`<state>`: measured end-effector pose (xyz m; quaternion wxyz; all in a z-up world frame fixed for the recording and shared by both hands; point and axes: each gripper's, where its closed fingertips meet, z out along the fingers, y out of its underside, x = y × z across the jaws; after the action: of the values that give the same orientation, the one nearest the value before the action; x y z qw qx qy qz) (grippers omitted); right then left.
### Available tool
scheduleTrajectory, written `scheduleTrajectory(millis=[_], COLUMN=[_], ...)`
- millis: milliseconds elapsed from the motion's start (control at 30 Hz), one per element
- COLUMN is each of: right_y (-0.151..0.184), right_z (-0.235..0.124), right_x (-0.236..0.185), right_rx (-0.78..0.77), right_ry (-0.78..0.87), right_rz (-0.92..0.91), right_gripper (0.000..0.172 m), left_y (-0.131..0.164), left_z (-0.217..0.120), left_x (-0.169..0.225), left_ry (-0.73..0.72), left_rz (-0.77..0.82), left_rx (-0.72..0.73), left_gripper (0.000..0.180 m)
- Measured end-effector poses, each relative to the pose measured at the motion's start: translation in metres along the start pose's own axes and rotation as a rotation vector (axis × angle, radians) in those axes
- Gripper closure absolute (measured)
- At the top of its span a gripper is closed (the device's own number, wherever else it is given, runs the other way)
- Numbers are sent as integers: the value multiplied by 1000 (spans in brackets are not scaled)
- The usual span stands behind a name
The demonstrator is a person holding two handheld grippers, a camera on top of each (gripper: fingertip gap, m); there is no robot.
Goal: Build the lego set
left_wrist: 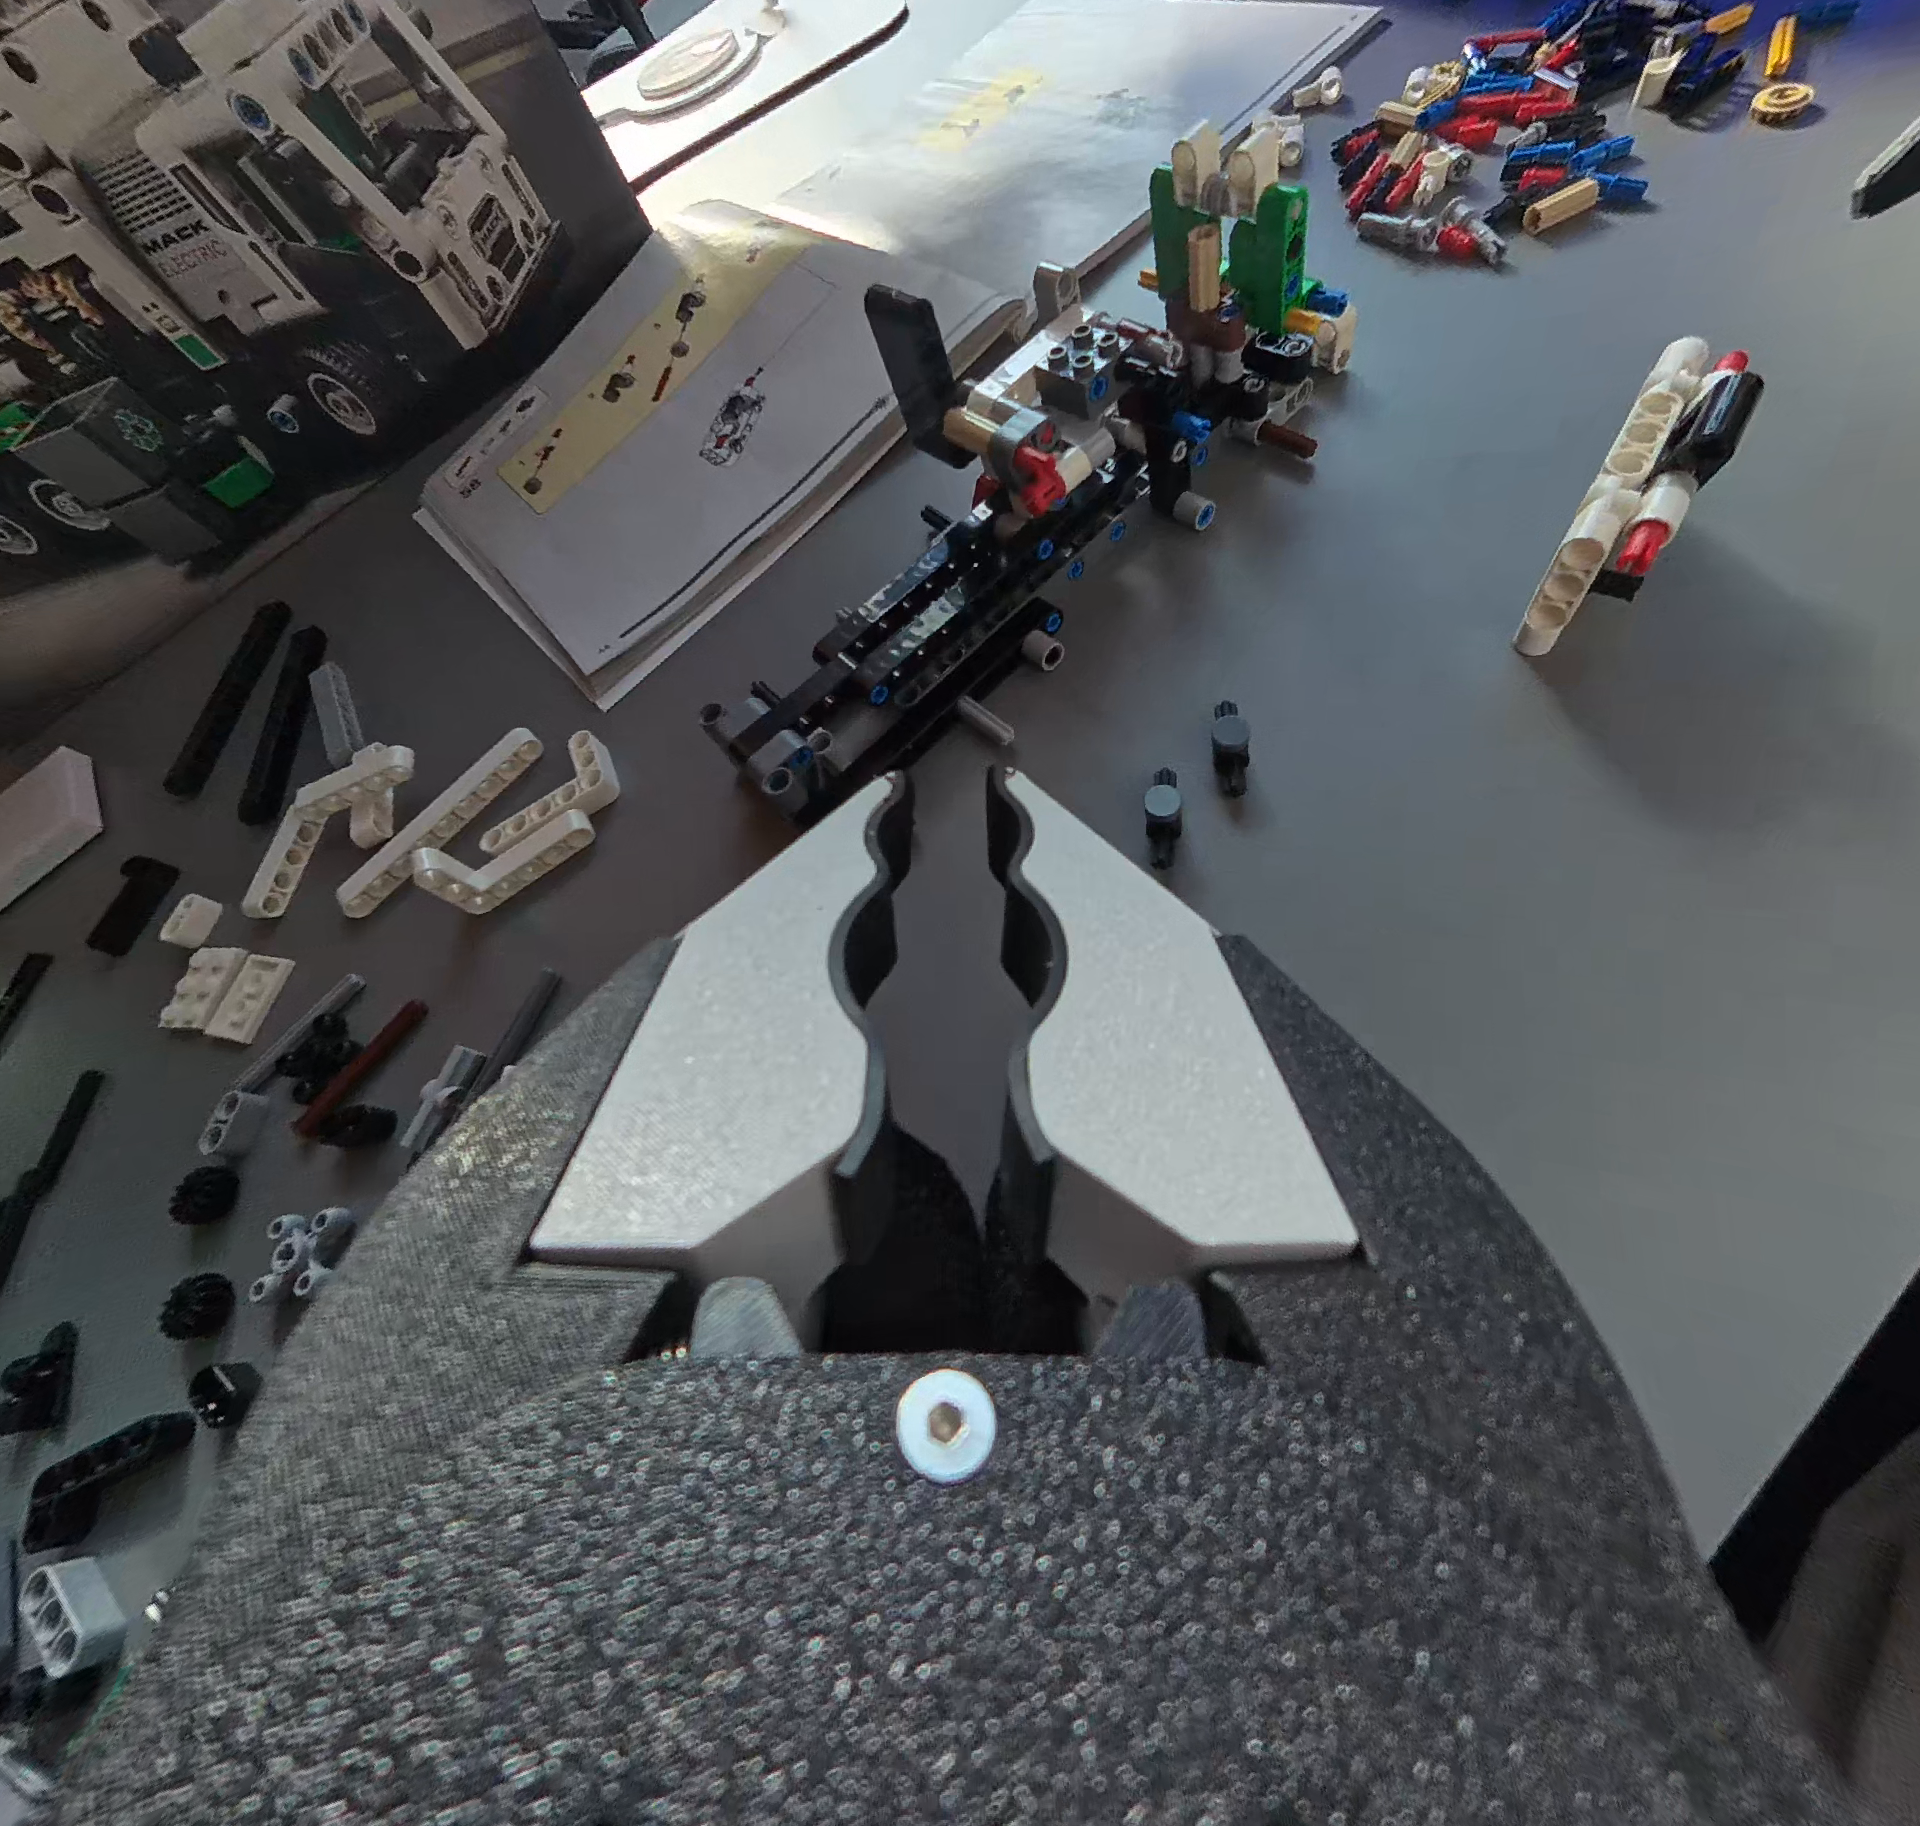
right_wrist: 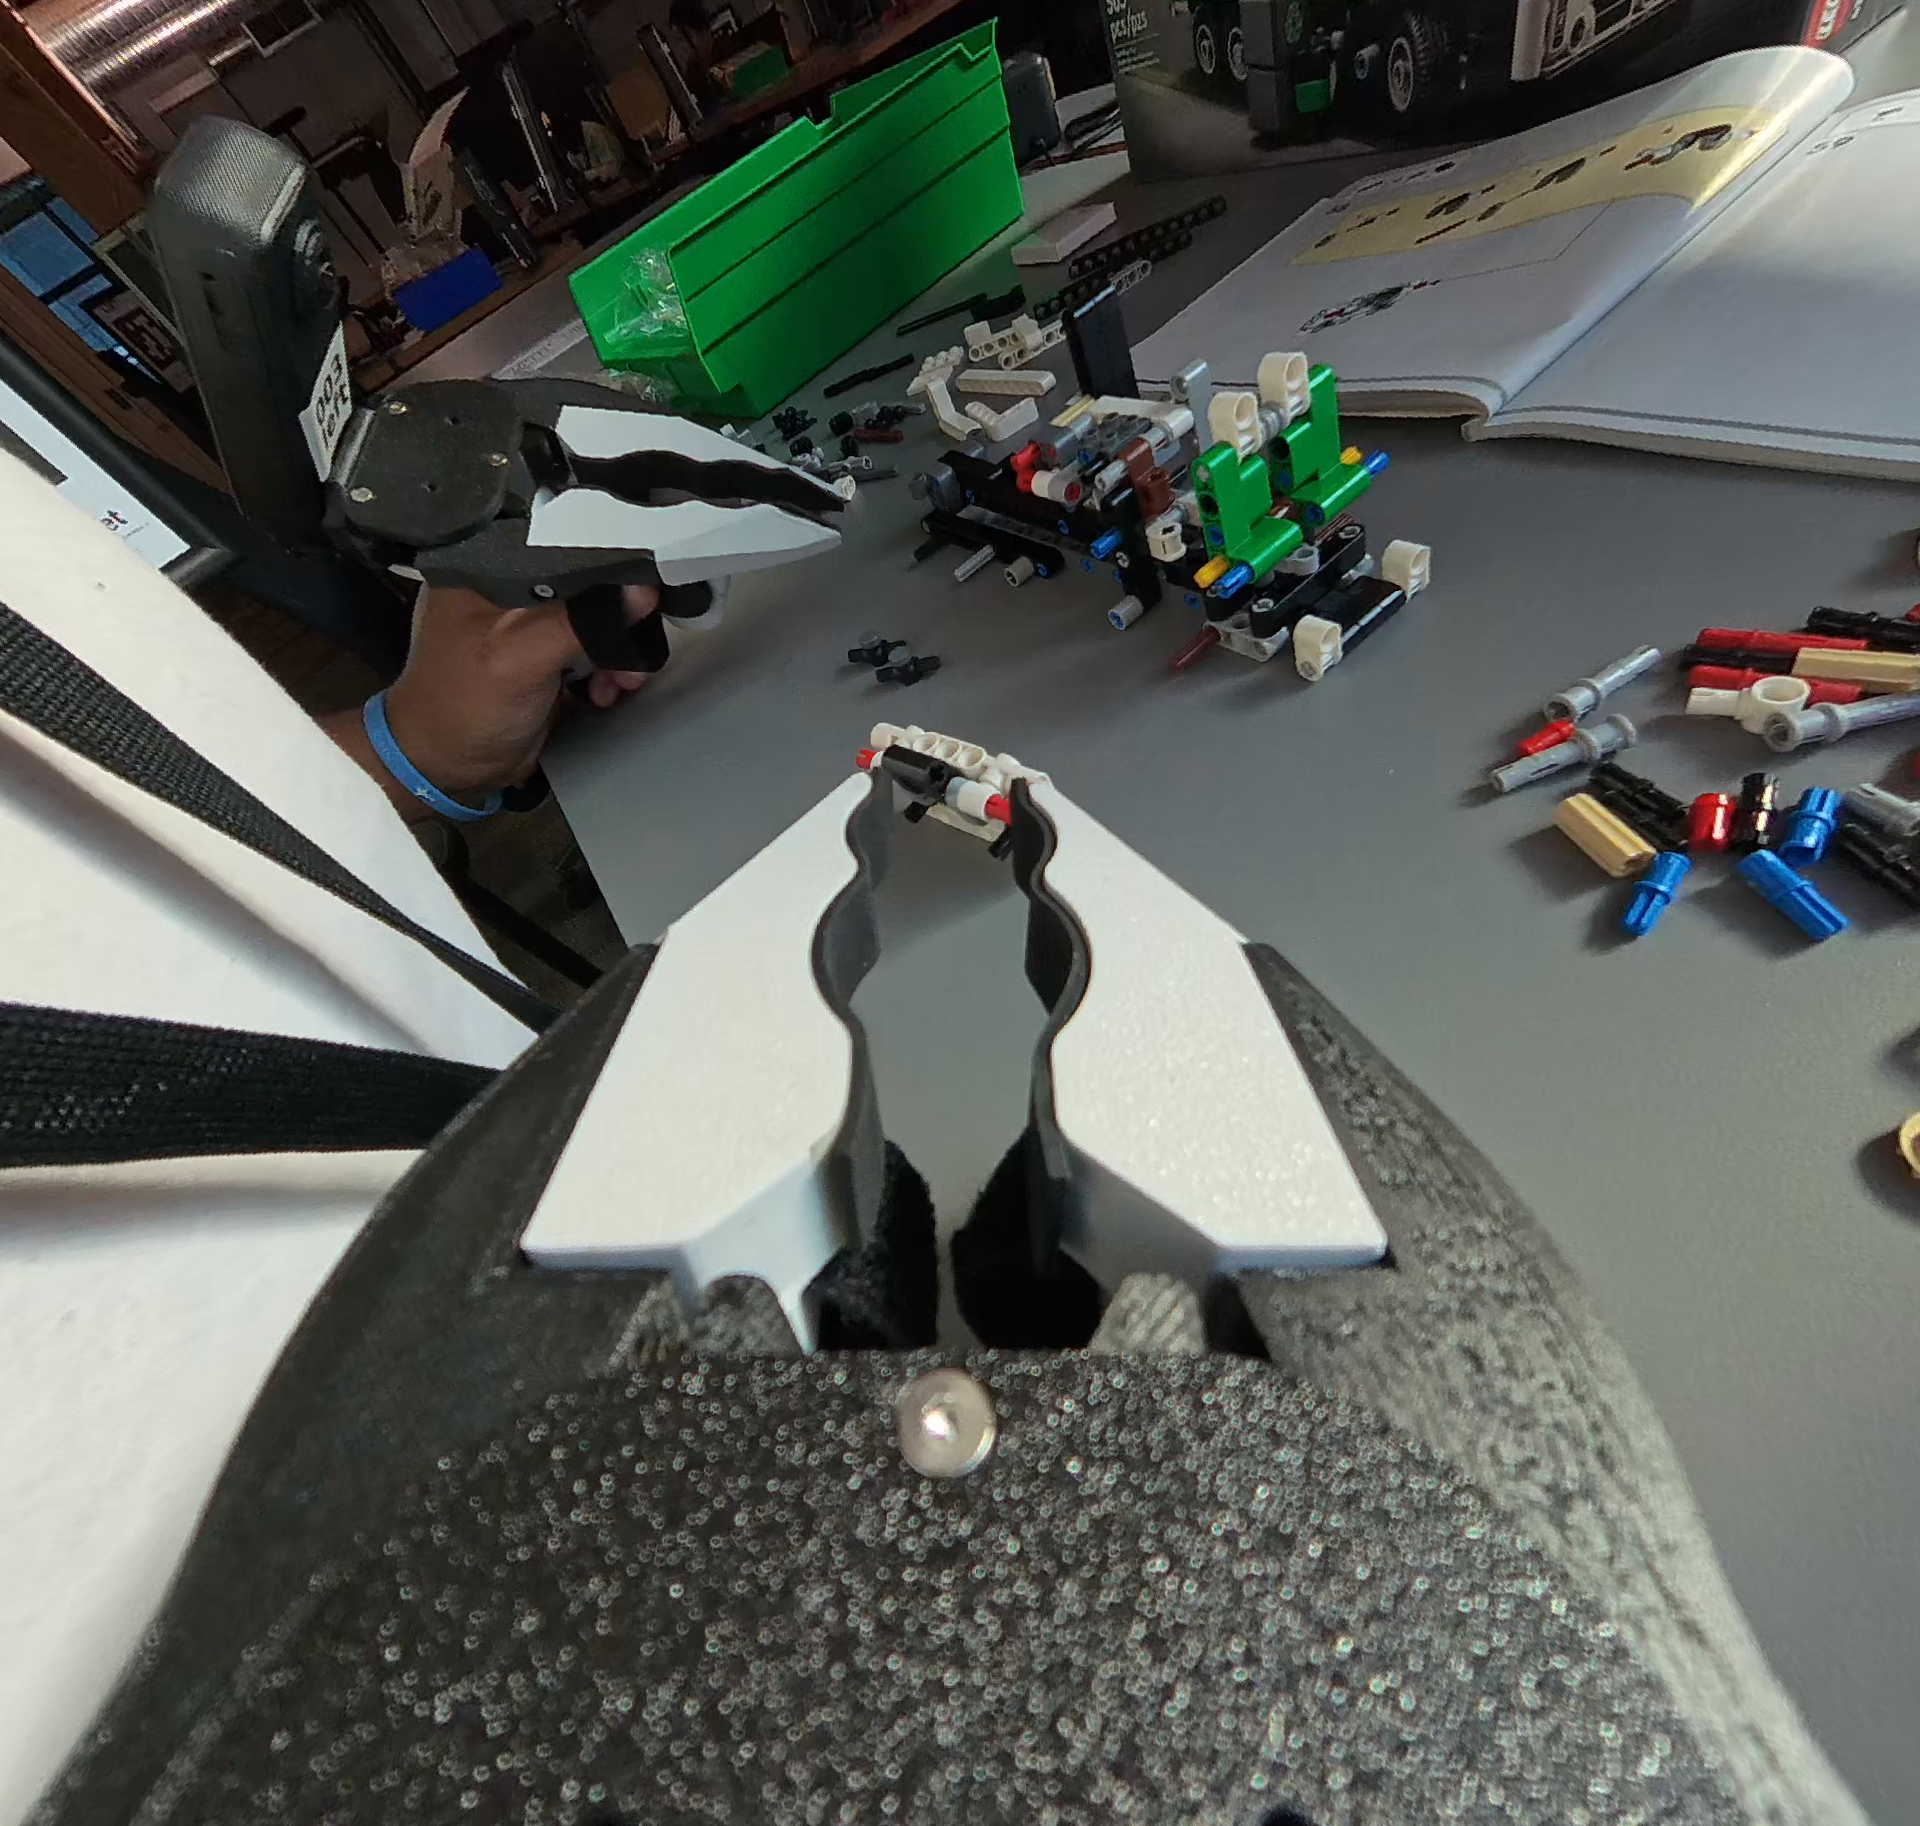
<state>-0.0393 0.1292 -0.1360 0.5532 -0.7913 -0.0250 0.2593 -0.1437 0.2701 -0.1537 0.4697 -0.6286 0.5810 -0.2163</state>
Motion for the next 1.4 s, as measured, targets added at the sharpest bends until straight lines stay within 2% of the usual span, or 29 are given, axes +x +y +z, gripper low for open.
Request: scheduleTrajectory(millis=[233, 433, 600, 767, 900, 967, 1100, 1200, 1400], right_y=[0, -13, -15, -12, -5, -3, -4, -3, -3], right_z=[1, -9, -11, -7, -2, -1, -2, 0, 0], right_x=[-1, 1, 0, 1, 2, 1, 3, 4, 4], right_rx=[-17, 72, 90, 67, 25, 12, 20, 3, 8], right_ry=[-41, -89, -91, -66, -34, -32, -11, -15, -16], right_rz=[41, 107, 103, 89, 61, 48, 42, 63, 60], right_gripper=[152, 152, 152, 152, 153, 153, 154, 155, 154], left_y=[-2, -9, -13, -21, -15, -9, 15, 12, 17], left_z=[-2, -8, -13, -24, -21, -19, -10, -12, -8], left_x=[2, 11, 33, 41, 43, 39, 30, 31, 39], left_ry=[5, 4, 76, 197, 339, 344, 318, 305, 262], left_rz=[12, 96, 210, 154, 27, -5, 39, 67, 166], left_rx=[16, 79, 126, 199, 130, 86, -45, -17, -53], left_gripper=[169, 172, 178, 176, 175, 175, 165, 167, 171])
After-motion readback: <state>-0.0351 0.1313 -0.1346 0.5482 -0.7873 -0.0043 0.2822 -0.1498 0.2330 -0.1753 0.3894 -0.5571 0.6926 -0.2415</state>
